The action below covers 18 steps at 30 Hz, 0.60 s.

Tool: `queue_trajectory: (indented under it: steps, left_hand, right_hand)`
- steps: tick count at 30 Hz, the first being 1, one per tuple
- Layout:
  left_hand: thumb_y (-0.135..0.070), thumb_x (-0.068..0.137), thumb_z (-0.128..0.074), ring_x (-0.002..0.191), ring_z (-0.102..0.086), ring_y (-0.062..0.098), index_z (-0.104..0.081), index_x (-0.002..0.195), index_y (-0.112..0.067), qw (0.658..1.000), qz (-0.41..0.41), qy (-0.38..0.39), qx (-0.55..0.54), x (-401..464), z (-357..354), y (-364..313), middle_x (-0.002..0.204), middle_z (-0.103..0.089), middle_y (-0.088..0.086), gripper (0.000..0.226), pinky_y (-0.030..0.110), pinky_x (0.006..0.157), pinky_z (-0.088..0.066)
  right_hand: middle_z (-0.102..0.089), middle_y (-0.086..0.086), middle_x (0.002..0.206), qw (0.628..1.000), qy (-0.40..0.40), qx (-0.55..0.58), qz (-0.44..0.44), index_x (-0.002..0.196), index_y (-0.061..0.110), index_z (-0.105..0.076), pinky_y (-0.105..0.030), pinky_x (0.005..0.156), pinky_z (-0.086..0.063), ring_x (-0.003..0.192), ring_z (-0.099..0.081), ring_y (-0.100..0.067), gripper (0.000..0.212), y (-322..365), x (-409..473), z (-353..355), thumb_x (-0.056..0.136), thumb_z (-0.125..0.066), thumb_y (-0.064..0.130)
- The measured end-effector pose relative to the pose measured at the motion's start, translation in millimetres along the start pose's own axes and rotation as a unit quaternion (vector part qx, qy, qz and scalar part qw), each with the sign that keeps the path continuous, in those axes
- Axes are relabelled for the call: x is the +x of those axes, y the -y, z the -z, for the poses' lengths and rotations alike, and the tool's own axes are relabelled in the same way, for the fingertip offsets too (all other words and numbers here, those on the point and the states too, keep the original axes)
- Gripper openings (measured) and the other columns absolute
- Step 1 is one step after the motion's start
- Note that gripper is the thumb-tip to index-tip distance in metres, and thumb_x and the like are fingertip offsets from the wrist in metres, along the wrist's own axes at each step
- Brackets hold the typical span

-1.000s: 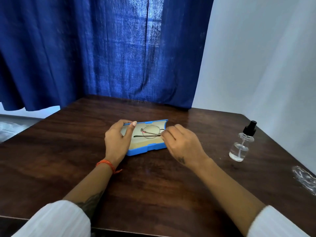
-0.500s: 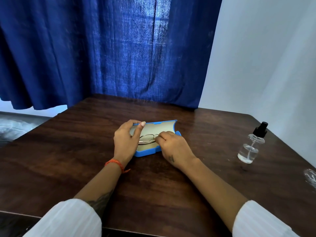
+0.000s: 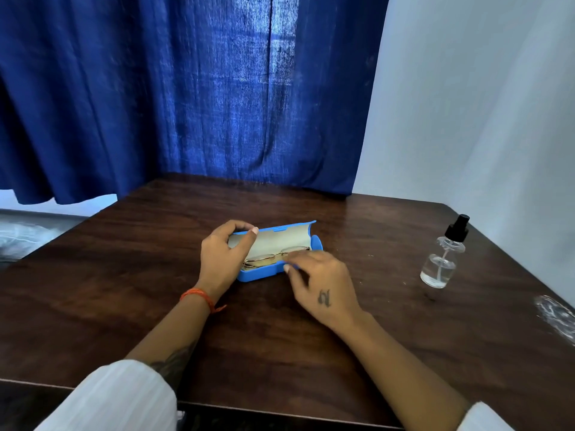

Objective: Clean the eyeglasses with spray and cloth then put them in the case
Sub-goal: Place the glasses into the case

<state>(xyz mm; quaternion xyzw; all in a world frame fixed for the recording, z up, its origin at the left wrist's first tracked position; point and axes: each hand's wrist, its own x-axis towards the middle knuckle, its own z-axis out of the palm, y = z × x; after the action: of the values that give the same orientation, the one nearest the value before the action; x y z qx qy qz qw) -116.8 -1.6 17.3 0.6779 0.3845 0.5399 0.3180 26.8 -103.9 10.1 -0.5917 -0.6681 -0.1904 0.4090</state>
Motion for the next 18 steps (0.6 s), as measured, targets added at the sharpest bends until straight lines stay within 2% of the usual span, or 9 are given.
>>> queue_trajectory:
  steps: [2, 4, 7, 9, 10, 12, 14, 18]
  left_hand:
    - [-0.023, 0.082, -0.064, 0.085, -0.058, 0.009, -0.067, 0.081, -0.019, 0.999, 0.024, 0.03, -0.026, -1, 2, -1, 0.086, -0.066, -0.01, 0.004, 0.022, 0.073, -0.045]
    - [-0.02, 0.08, -0.067, 0.091, -0.06, 0.012, -0.066, 0.083, -0.018, 0.995, 0.05, 0.066, -0.056, 0, 5, 1, 0.094, -0.067, -0.005, 0.005, 0.024, 0.077, -0.047]
    - [-0.014, 0.074, -0.072, 0.101, -0.061, 0.017, -0.066, 0.085, -0.018, 0.982, 0.095, 0.125, -0.103, 2, 9, 3, 0.107, -0.066, 0.001, 0.012, 0.03, 0.086, -0.049]
    - [-0.006, 0.075, -0.07, 0.107, -0.059, 0.016, -0.065, 0.085, -0.018, 0.974, 0.109, 0.156, -0.12, 0, 12, 2, 0.114, -0.064, 0.002, 0.017, 0.026, 0.087, -0.048]
    - [-0.003, 0.074, -0.07, 0.108, -0.057, 0.015, -0.064, 0.085, -0.018, 0.972, 0.112, 0.169, -0.122, -1, 13, 2, 0.116, -0.062, 0.002, 0.019, 0.022, 0.086, -0.046]
    - [0.0, 0.073, -0.07, 0.109, -0.055, 0.011, -0.064, 0.084, -0.019, 0.968, 0.115, 0.189, -0.118, -2, 15, 0, 0.118, -0.06, 0.001, 0.023, 0.016, 0.082, -0.044]
    - [0.003, 0.07, -0.072, 0.109, -0.055, 0.009, -0.064, 0.089, -0.018, 0.965, 0.119, 0.202, -0.115, -2, 17, 1, 0.119, -0.06, 0.0, 0.029, 0.014, 0.08, -0.046]
    - [0.007, 0.067, -0.072, 0.105, -0.057, 0.012, -0.058, 0.111, -0.019, 0.965, 0.105, 0.216, -0.103, -3, 18, 3, 0.12, -0.058, 0.001, 0.052, 0.011, 0.081, -0.05]
  right_hand:
    - [-0.073, 0.001, 0.095, 0.996, -0.072, 0.03, -0.049, 0.093, 0.015, -0.073, -0.017, 0.086, -0.041, 0.089, -0.065, -0.017, 0.02, -8, 6, 8, 0.076, -0.064, 0.013]
    - [-0.066, -0.002, 0.116, 0.99, -0.089, 0.047, -0.096, 0.109, 0.017, -0.069, -0.017, 0.096, -0.035, 0.107, -0.059, -0.018, 0.028, -19, 13, 14, 0.081, -0.064, 0.018]
    - [-0.032, -0.001, 0.149, 0.978, 0.017, 0.078, -0.19, 0.134, 0.029, -0.046, -0.028, 0.106, -0.024, 0.135, -0.03, -0.016, 0.046, -31, 26, 15, 0.09, -0.058, 0.033]
    - [-0.012, 0.002, 0.156, 0.955, 0.096, 0.132, -0.246, 0.142, 0.035, -0.031, -0.032, 0.11, -0.018, 0.141, -0.014, -0.015, 0.054, -35, 33, 12, 0.092, -0.051, 0.042]
    - [-0.008, 0.002, 0.157, 0.943, 0.125, 0.158, -0.266, 0.143, 0.035, -0.027, -0.03, 0.111, -0.014, 0.142, -0.01, -0.014, 0.054, -37, 34, 10, 0.093, -0.047, 0.044]
    - [-0.011, 0.0, 0.157, 0.926, 0.16, 0.188, -0.286, 0.144, 0.031, -0.028, -0.028, 0.111, -0.01, 0.143, -0.01, -0.014, 0.052, -38, 34, 3, 0.095, -0.042, 0.044]
    - [-0.024, -0.004, 0.154, 0.925, 0.163, 0.192, -0.283, 0.141, 0.025, -0.036, -0.029, 0.113, -0.013, 0.141, -0.019, -0.015, 0.048, -38, 29, -4, 0.096, -0.044, 0.039]
    - [-0.038, -0.007, 0.146, 0.937, 0.141, 0.172, -0.27, 0.134, 0.017, -0.048, -0.023, 0.109, -0.02, 0.136, -0.031, -0.016, 0.044, -37, 20, -6, 0.092, -0.054, 0.031]
